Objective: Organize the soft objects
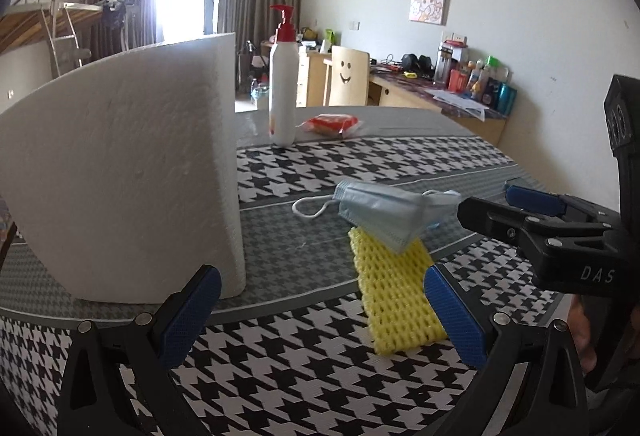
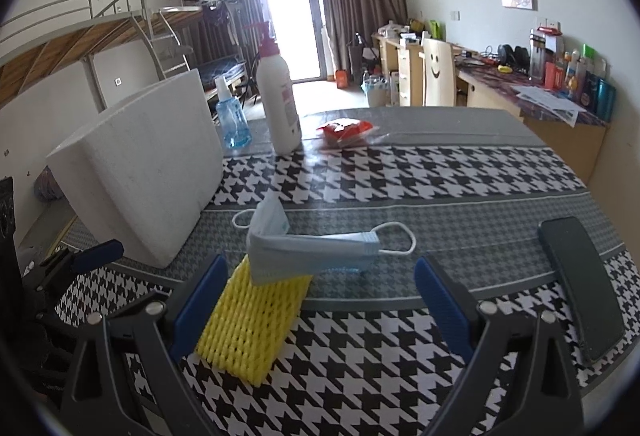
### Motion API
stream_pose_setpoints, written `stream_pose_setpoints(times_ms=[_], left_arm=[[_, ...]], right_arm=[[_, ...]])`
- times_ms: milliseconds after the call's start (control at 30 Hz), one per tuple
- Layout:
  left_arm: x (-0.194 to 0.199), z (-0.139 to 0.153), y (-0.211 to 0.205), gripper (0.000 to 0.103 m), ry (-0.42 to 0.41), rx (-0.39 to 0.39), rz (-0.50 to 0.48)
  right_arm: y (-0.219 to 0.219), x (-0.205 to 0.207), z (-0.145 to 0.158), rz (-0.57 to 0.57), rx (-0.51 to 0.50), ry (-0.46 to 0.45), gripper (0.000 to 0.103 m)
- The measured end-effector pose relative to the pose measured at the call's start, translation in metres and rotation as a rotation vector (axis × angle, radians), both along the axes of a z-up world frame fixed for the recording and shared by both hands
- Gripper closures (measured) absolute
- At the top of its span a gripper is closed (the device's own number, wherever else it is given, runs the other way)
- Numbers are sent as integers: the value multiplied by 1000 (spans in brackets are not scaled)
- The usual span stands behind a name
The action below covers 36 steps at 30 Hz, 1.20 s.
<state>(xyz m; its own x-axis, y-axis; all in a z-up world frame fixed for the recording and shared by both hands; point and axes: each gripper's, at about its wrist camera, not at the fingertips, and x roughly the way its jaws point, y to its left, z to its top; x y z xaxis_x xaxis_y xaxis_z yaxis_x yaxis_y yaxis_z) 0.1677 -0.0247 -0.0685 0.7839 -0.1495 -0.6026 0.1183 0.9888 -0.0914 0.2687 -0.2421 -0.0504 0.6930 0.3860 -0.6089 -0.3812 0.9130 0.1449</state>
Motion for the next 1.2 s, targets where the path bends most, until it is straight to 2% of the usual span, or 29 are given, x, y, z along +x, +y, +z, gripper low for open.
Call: stream_pose_setpoints(times_ms=[433,800,900,967,1200], left_arm=[[-1,-5,10,1,30,11,17],[2,-5,14,1,38,6,13],[4,-5,14,1,41,3,9],[5,-5,12,1,43,5,4],[6,-5,8,1,46,9,-10]], right_arm=[[26,13,-6,49,1,45,6],[36,28,-14,41,9,101,7],[36,31,-15,36,5,114,16],[36,35,-19,39,8,144,30],[34,36,-24,48,31,191,56]])
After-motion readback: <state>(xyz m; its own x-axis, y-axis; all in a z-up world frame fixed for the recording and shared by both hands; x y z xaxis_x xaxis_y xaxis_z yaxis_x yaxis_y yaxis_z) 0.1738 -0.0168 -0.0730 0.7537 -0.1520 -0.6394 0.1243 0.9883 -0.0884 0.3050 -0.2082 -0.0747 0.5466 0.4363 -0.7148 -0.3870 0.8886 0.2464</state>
